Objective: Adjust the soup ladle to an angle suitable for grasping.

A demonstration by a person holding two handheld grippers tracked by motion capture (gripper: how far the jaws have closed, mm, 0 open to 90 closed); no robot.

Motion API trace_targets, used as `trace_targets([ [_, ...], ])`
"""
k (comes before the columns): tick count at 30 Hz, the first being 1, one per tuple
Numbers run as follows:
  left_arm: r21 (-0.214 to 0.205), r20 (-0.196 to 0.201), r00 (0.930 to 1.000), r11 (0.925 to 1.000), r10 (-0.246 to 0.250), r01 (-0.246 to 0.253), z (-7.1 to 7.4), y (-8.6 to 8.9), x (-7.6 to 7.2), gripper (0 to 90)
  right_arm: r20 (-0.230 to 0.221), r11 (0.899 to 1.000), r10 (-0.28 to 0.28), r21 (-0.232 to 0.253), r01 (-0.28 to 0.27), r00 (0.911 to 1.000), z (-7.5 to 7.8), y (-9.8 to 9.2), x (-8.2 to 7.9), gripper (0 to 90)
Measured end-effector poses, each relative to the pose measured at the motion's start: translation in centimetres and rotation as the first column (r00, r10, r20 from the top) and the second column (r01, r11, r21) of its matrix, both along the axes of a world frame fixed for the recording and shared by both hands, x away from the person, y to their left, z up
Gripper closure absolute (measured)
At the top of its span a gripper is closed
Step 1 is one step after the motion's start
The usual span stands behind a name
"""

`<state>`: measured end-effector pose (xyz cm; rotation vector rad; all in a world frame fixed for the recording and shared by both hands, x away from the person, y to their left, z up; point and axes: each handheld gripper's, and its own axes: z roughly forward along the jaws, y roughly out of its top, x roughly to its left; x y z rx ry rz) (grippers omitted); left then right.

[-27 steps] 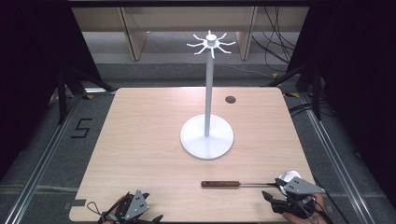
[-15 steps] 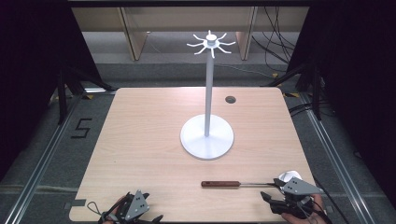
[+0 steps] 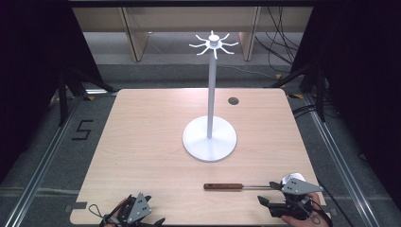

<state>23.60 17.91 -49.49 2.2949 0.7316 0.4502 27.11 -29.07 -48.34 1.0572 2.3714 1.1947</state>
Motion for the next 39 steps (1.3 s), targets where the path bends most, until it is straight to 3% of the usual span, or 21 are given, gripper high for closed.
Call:
trace_targets([
  [3,-0.001,-0.002,1.0,1.0,-0.002,0.002,0.0,0.0,0.0,18.1,0.015,0.999,0.029,-0.023,-0.029,0.9995,0.3,0.7,0.2,28.4],
  [6,-0.016,-0.008,1.0,0.9999,-0.002,0.002,-0.1,0.0,0.0,18.1,0.017,0.998,0.056,-0.01,-0.055,0.9983,0.6,1.4,0.4,24.8],
  [7,-0.012,-0.003,1.0,0.9999,-0.007,0.007,0.0,0.0,0.0,18.1,-0.001,0.998,0.059,-0.005,-0.059,0.9982,0.7,1.8,0.2,24.5],
  [8,-0.012,-0.002,1.0,0.9999,-0.007,0.007,0.0,0.0,0.0,18.1,0.014,0.997,0.073,-0.018,-0.072,0.9973,0.7,1.9,0.4,24.4],
  [11,-0.012,-0.009,0.9999,0.9999,-0.011,0.011,0.0,0.0,0.0,18.1,-0.01,0.995,0.096,-0.023,-0.096,0.9954,0.8,2.8,0.6,23.9],
  [13,-0.011,-0.008,0.9999,0.9999,-0.01,0.01,0.0,-0.1,0.0,18.1,-0.004,0.991,0.121,-0.054,-0.121,0.9926,0.8,3.6,1.0,25.1],
  [18,-0.013,-0.009,0.9999,0.9999,-0.01,0.01,0.0,0.0,0.0,18.1,-0.042,0.966,0.179,-0.184,-0.184,0.983,1.0,5.7,2.3,37.1],
  [21,-0.012,-0.008,0.9999,0.9999,-0.01,0.01,0.0,0.0,0.0,18.1,-0.053,0.963,0.181,-0.192,-0.188,0.9821,1.0,6.6,2.8,39.2],
  [22,-0.011,-0.008,0.9999,0.9999,-0.011,0.011,0.0,0.0,0.0,18.1,-0.059,0.955,0.207,-0.206,-0.215,0.9764,1.1,7.3,3.5,43.3],
  [26,-0.011,-0.012,0.9999,0.9999,-0.009,0.009,0.0,0.0,-0.1,18.1,-0.096,0.949,0.217,-0.212,-0.233,0.9714,1.0,8.3,4.7,48.7],
  [27,-0.016,-0.012,0.9999,0.9998,-0.008,0.008,-0.1,-0.1,-0.1,18.1,-0.098,0.944,0.23,-0.221,-0.247,0.9682,0.8,8.5,5.0,50.3],
  [28,-0.007,-0.006,0.9999,0.9999,-0.014,0.014,0.0,0.0,0.0,18.1,-0.13,0.94,0.231,-0.228,-0.256,0.9643,0.8,8.7,5.3,51.8],
  [30,-0.011,-0.006,0.9999,0.9999,-0.01,0.009,-0.1,-0.1,-0.1,18.1,-0.138,0.939,0.225,-0.235,-0.253,0.9646,0.5,9.2,5.8,54.2],
  [31,-0.011,-0.006,0.9999,0.9999,-0.01,0.009,-0.1,-0.1,-0.1,18.1,-0.15,0.931,0.243,-0.241,-0.274,0.9583,0.5,9.3,6.1,54.9],
  [32,-0.008,-0.006,0.9999,0.9999,-0.013,0.013,0.0,0.0,0.0,18.1,-0.147,0.932,0.245,-0.237,-0.274,0.9584,0.4,9.5,6.3,55.7],
  [33,-0.006,-0.006,0.9999,0.9999,-0.013,0.013,0.0,0.0,0.0,18.1,-0.168,0.927,0.256,-0.236,-0.291,0.9518,0.5,9.7,6.4,56.0],
  [34,-0.005,-0.007,0.9999,0.9999,-0.014,0.014,-0.1,0.0,0.0,18.1,-0.157,0.923,0.265,-0.244,-0.297,0.9515,0.4,9.9,6.6,56.9],
  [35,0.016,-0.008,0.9995,0.9994,-0.029,0.029,0.0,0.1,0.0,18.1,-0.18,0.92,0.267,-0.244,-0.306,0.9467,0.5,10.2,6.6,58.0],
  [36,-0.006,-0.007,0.9999,0.9999,-0.014,0.014,-0.1,-0.1,0.0,18.1,-0.156,0.911,0.292,-0.255,-0.324,0.9436,0.3,10.4,6.9,59.2],
  [37,-0.006,-0.007,0.9999,0.9999,-0.014,0.014,-0.1,-0.1,0.0,18.1,-0.17,0.91,0.288,-0.258,-0.325,0.9422,0.2,10.6,7.0,60.0],
  [39,-0.011,-0.005,1.0,0.9999,-0.008,0.008,-0.1,-0.1,-0.1,18.1,-0.186,0.898,0.304,-0.272,-0.346,0.9345,0.1,10.8,7.2,61.6],
])
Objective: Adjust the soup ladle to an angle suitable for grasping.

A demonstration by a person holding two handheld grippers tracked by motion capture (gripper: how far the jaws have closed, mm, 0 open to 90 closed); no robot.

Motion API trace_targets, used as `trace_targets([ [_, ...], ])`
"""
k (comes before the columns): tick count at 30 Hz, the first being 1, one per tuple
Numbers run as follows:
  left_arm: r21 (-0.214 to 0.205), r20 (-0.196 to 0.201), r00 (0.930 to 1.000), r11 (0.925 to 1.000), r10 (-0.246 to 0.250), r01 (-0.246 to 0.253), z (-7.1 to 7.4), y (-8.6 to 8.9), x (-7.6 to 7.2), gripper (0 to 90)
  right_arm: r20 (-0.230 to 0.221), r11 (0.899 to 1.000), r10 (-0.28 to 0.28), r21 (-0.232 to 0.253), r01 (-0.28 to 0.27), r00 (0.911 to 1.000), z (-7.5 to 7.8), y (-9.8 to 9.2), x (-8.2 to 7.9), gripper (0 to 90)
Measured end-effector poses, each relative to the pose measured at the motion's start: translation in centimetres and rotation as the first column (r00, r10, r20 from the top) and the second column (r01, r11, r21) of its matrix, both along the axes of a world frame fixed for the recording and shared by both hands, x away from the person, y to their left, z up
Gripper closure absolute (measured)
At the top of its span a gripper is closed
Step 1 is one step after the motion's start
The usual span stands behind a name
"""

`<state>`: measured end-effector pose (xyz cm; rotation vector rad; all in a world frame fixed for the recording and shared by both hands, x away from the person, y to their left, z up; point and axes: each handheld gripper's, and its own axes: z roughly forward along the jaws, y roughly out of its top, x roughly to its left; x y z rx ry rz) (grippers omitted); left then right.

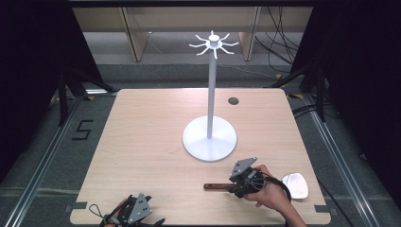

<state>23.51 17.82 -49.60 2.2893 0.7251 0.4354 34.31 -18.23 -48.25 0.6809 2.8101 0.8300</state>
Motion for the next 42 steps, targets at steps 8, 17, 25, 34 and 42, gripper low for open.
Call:
trace_targets([
  [8,0.004,0.006,1.0,1.0,-0.003,0.003,0.0,0.0,0.0,18.2,-0.007,0.994,0.085,-0.065,-0.085,0.9964,-0.4,1.2,0.7,64.5],
  [17,0.009,0.01,0.9999,0.9999,-0.007,0.007,0.1,0.1,0.0,18.2,-0.049,0.986,0.101,-0.131,-0.106,0.9938,-0.4,2.3,1.1,64.4],
  [25,0.008,0.011,0.9999,0.9999,-0.007,0.006,0.1,0.1,0.0,18.2,-0.048,0.962,0.185,-0.193,-0.191,0.9815,-0.1,3.0,1.8,67.7],
  [34,0.011,0.013,0.9999,0.9999,-0.007,0.007,0.1,0.1,0.0,18.3,-0.058,0.951,0.188,-0.239,-0.196,0.9805,0.2,2.8,2.2,73.9],
  [42,0.006,0.011,0.9999,1.0,0.005,-0.005,0.1,0.0,-0.1,18.2,-0.049,0.944,0.153,-0.288,-0.161,0.987,0.7,2.8,2.0,74.0],
])
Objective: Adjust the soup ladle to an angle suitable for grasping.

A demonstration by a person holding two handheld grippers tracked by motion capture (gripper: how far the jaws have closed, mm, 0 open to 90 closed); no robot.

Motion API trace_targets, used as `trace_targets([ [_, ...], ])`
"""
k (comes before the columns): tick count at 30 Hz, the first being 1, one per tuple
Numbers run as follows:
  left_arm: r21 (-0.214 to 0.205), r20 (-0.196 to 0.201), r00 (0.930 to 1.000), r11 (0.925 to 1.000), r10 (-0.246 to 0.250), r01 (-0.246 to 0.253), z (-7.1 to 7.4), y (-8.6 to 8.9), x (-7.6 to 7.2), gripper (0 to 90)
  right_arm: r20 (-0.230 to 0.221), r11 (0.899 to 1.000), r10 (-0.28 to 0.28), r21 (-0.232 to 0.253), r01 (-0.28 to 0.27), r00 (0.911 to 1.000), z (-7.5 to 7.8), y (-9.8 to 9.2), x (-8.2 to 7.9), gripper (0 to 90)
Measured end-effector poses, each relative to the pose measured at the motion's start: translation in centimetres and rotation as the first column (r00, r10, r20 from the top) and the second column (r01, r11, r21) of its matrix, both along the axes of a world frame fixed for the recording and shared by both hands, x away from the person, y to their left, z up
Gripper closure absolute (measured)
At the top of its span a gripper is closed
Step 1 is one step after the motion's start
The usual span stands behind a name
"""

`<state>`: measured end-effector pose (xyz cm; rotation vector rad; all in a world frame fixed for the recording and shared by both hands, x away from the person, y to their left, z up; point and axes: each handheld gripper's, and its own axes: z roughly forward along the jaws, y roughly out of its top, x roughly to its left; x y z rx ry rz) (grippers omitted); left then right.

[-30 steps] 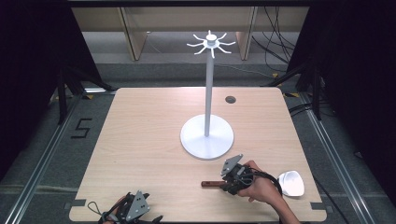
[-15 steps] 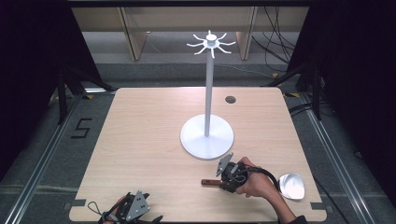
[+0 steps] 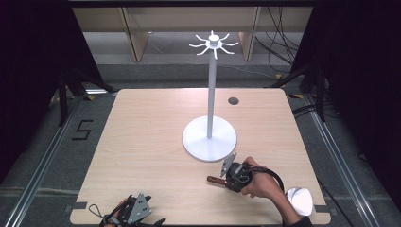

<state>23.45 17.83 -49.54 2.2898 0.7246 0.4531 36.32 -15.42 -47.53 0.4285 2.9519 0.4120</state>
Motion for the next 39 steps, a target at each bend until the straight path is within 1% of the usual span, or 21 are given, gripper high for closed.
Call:
trace_targets([
  [1,0.006,-0.001,0.9999,0.9999,-0.011,0.011,0.0,0.0,0.1,18.3,0.008,1.0,-0.003,-0.021,0.004,1.0,-0.1,0.2,0.0,73.9],
  [2,0.004,-0.002,1.0,1.0,-0.006,0.006,0.1,0.0,0.0,18.2,-0.009,0.998,-0.048,-0.049,0.048,0.9988,-0.1,0.3,-0.3,73.9],
  [9,0.014,0.008,0.9998,0.9998,-0.015,0.015,0.2,0.1,0.1,18.3,-0.018,0.998,-0.049,-0.05,0.048,0.9986,-0.2,0.5,-0.3,74.0],
  [10,0.01,0.009,0.9999,0.9999,-0.012,0.012,0.1,0.1,0.1,18.3,-0.014,0.998,-0.027,-0.048,0.027,0.9995,-0.2,0.3,0.0,74.0],
  [13,0.009,0.003,1.0,0.9999,-0.008,0.008,0.1,0.1,0.0,18.3,-0.015,0.997,-0.058,-0.046,0.058,0.9982,0.1,0.3,-0.2,74.0],
  [15,0.011,0.002,1.0,0.9999,-0.005,0.005,0.1,0.1,0.0,18.3,0.008,1.0,-0.011,-0.01,0.011,0.9999,0.5,0.1,0.0,74.0],
  [17,0.005,-0.001,1.0,1.0,-0.005,0.005,0.1,0.1,0.0,18.3,0.0,0.999,-0.027,0.044,0.027,0.9996,1.2,-0.1,0.0,74.0],
  [18,-0.007,-0.004,1.0,1.0,-0.007,0.007,0.1,0.0,0.0,18.3,0.023,0.999,-0.015,0.051,0.014,0.9996,1.7,-0.4,0.1,74.0],
  [19,-0.003,0.004,0.9999,0.9999,-0.01,0.01,0.1,0.1,0.0,18.3,0.0,0.995,-0.044,0.086,0.044,0.999,2.2,-0.6,-0.1,74.1],
  [22,-0.002,0.005,0.9999,1.0,-0.009,0.009,0.2,0.1,0.0,18.2,0.044,0.986,-0.055,0.157,0.048,0.9975,3.8,-1.5,-0.2,74.1],
  [24,0.004,0.002,1.0,1.0,-0.007,0.007,0.2,0.1,0.0,18.2,0.059,0.974,-0.048,0.225,0.033,0.9971,5.0,-2.4,-0.1,74.1],
  [28,0.007,0.002,1.0,1.0,-0.005,0.005,0.2,0.1,0.0,18.3,0.128,0.942,-0.129,0.326,0.081,0.9833,7.5,-4.2,-0.3,74.1],
  [29,0.006,0.002,1.0,1.0,-0.004,0.004,0.2,0.1,0.0,18.3,0.108,0.926,-0.162,0.359,0.113,0.9808,8.2,-4.6,-0.6,74.1],
  [31,0.025,0.006,0.9999,0.9996,-0.013,0.013,0.3,0.2,0.1,18.3,0.148,0.9,-0.166,0.427,0.088,0.9751,9.2,-5.7,-0.5,74.1],
  [32,-0.004,0.003,1.0,1.0,-0.004,0.004,0.2,0.1,0.0,18.3,0.129,0.892,-0.187,0.438,0.113,0.974,9.6,-6.1,-0.5,74.1],
  [33,-0.014,0.001,1.0,0.9999,-0.002,0.002,0.2,0.1,-0.1,18.3,0.137,0.876,-0.194,0.469,0.109,0.9714,10.0,-6.6,-0.4,74.1],
  [34,-0.014,0.001,1.0,0.9999,-0.002,0.002,0.2,0.1,-0.1,18.3,0.141,0.871,-0.2,0.479,0.11,0.9697,10.2,-6.9,-0.4,74.1],
  [35,-0.006,0.015,0.9999,1.0,-0.008,0.008,0.3,0.2,0.0,18.3,0.152,0.858,-0.209,0.502,0.107,0.9659,10.3,-7.2,-0.3,74.1],
  [36,-0.007,0.013,0.9999,1.0,-0.007,0.007,0.3,0.2,0.0,18.3,0.143,0.855,-0.212,0.506,0.112,0.9668,10.6,-7.6,-0.4,74.1],
  [38,-0.008,0.014,0.9999,1.0,-0.002,0.002,0.3,0.1,0.0,18.3,0.149,0.838,-0.227,0.533,0.115,0.9625,10.9,-8.2,-0.4,74.1],
  [39,-0.008,0.014,0.9999,1.0,-0.002,0.002,0.3,0.1,0.0,18.3,0.149,0.838,-0.227,0.533,0.115,0.9625,10.9,-8.2,-0.4,74.1],
])
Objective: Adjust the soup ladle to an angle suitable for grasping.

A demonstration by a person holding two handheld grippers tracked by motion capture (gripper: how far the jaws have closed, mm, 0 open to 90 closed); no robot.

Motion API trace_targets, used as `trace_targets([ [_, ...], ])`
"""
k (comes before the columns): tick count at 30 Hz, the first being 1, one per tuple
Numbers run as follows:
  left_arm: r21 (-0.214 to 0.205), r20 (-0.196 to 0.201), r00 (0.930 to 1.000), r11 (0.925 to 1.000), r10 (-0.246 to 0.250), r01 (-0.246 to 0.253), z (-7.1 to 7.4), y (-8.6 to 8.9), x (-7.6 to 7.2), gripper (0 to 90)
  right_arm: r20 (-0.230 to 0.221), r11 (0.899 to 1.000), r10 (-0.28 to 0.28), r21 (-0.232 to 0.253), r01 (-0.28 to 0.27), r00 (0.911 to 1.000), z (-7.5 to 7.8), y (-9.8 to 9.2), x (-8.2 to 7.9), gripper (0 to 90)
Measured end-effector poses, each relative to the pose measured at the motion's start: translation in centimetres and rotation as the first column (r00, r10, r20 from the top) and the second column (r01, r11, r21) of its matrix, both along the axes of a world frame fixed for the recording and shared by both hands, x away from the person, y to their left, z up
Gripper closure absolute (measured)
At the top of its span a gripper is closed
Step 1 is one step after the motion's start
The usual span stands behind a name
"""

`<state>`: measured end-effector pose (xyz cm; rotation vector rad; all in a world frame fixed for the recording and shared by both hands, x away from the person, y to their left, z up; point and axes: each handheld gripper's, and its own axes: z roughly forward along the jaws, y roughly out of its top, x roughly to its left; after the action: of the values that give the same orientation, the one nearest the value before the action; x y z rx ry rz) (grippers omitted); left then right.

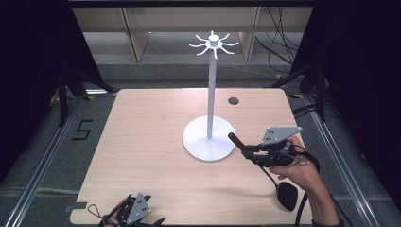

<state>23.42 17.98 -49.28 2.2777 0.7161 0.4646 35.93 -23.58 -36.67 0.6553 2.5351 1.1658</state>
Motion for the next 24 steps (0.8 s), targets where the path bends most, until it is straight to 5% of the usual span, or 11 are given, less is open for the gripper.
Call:
trace_targets([
  [12,0.0,-0.012,0.9999,1.0,-0.001,0.001,-0.1,-0.1,0.0,18.4,0.046,0.984,-0.006,0.177,-0.002,0.9989,2.5,-2.9,-0.7,74.1],
  [18,0.015,-0.007,0.9999,0.9998,-0.011,0.012,-0.1,0.0,0.1,18.4,0.086,0.966,-0.006,0.257,-0.017,0.9963,3.3,-3.5,-1.0,74.2],
  [19,0.009,-0.01,0.9999,0.9999,-0.011,0.011,-0.2,-0.1,0.1,18.4,0.121,0.953,-0.023,0.302,-0.014,0.9924,3.2,-3.5,-0.8,74.1],
  [20,0.013,-0.009,0.9999,0.9999,-0.006,0.006,-0.2,-0.1,0.1,18.4,0.113,0.945,-0.021,0.327,-0.017,0.9934,3.3,-3.6,-0.7,74.1],
  [24,0.012,-0.007,0.9999,0.9999,-0.01,0.01,-0.1,-0.1,0.1,18.4,0.096,0.939,-0.031,0.345,-0.004,0.9949,3.6,-3.7,-0.7,74.2],
])
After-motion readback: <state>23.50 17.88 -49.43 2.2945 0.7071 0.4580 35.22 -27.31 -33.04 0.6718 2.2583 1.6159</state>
